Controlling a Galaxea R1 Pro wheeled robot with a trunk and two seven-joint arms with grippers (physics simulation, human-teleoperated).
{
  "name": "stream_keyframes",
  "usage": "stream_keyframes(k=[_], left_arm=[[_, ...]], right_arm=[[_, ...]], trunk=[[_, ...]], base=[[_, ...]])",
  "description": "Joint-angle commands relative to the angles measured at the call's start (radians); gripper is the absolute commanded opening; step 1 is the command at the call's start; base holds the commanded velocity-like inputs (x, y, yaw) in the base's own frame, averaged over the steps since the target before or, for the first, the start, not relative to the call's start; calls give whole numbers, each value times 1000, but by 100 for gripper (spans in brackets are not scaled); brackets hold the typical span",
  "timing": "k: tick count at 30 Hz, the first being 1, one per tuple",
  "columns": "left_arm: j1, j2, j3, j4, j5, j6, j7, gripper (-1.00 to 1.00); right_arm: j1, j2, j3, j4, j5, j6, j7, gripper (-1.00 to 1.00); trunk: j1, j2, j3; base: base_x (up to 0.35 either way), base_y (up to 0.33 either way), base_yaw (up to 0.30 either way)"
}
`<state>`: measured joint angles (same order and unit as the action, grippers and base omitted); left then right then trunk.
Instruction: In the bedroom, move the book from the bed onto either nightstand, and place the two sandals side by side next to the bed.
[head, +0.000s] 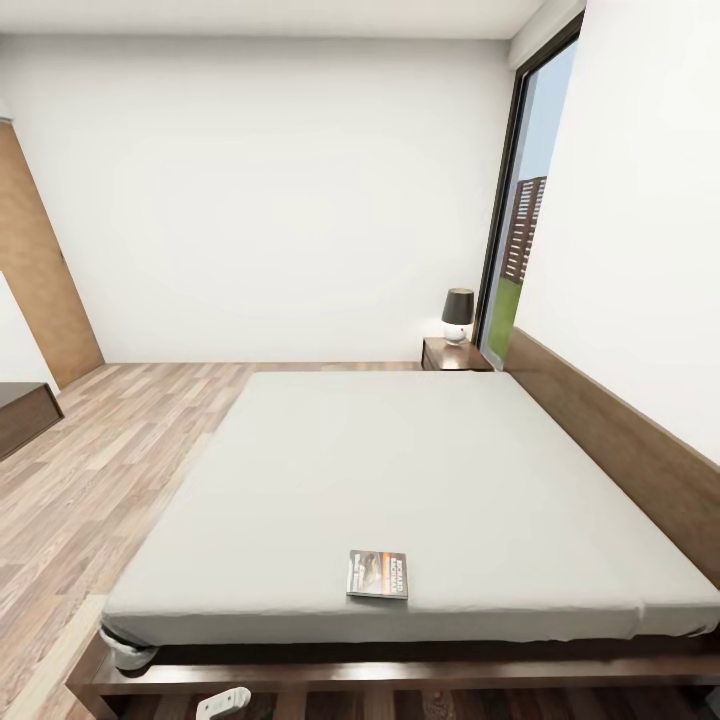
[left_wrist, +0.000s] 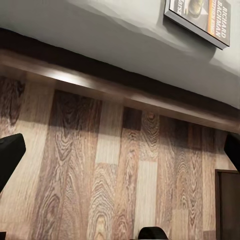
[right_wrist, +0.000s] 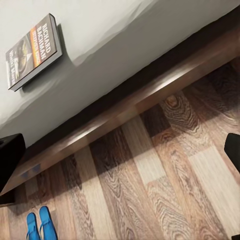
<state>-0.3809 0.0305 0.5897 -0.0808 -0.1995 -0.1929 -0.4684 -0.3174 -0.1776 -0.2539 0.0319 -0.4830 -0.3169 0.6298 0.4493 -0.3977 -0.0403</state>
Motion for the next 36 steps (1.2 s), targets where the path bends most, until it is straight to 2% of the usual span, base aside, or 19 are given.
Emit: stream_keyframes(k=[1,13,25,36], left_arm=[[-1,0,8,1,-11,-5,-2,100],[-1,0,9,0,-11,-5,-2,100],[-1,2,8,-1,-11,-5,-2,100],[-1,1,7,-1,-11,-5,-2,100]], right_arm=[[-2,-1,-8,3,3,-4,6,100],[-2,-2,-8,3,2,-4,5,100],[-2,-2,-8,3,1,-4,5,100],[-2,-1,-8,3,1,-4,5,100]], trunk=[[1,-2,-2],[1,-2,-2],[1,-2,-2],[1,-2,-2]], base=[[0,0,0],[9,0,0],[258,0,0],[136,0,0]])
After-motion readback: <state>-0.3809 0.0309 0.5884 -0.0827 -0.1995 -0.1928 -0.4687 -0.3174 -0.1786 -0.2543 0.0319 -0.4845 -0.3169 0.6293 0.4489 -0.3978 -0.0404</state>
